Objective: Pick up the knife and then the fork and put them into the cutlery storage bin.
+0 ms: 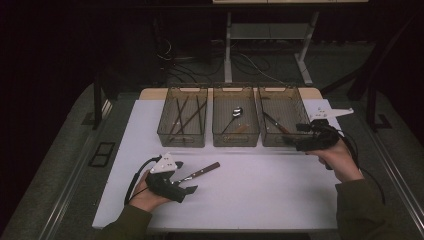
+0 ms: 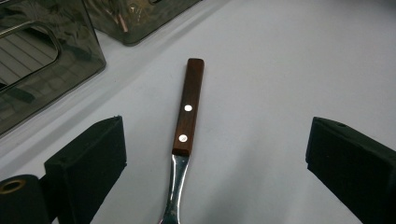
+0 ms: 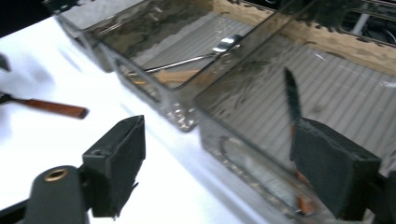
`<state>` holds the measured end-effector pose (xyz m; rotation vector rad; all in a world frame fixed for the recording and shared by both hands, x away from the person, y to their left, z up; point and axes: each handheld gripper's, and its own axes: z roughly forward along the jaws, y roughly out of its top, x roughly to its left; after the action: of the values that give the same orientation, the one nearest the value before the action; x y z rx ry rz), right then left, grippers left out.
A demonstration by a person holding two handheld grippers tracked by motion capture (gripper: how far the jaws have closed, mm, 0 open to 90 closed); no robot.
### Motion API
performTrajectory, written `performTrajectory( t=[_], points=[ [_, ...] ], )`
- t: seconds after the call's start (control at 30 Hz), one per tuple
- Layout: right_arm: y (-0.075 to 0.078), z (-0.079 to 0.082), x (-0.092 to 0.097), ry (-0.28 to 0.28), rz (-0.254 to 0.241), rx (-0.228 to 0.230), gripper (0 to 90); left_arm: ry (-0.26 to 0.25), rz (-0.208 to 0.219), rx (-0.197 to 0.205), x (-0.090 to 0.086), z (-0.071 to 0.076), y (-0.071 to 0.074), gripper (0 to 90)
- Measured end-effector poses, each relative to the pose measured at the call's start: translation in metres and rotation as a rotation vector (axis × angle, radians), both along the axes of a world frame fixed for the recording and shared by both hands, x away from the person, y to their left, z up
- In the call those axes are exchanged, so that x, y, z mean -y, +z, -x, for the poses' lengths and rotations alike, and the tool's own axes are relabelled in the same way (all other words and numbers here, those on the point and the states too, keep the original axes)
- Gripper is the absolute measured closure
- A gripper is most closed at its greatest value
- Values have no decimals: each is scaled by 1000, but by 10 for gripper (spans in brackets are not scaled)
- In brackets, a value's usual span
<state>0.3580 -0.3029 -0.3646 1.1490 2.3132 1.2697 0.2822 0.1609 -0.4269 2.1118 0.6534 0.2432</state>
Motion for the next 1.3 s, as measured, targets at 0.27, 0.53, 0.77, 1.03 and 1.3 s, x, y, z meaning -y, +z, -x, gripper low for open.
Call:
performTrajectory(
  t=[0.27,0.53,0.77,1.03,1.3],
  points=[
    [-22,31,-7,46,5,11,143,15,1,-8,0,-2,1,53],
    [-45,59,-8,67,-20,18,143,15,-16,-10,1,-6,3,124],
    [-62,78,-6,54,-73,22,142,46,-12,-15,1,-15,7,207],
    [-71,92,-7,52,-60,13,142,50,-13,-42,7,-31,10,380],
    [-72,98,-12,86,-42,19,142,2,-84,-102,19,-43,1,574]
  ],
)
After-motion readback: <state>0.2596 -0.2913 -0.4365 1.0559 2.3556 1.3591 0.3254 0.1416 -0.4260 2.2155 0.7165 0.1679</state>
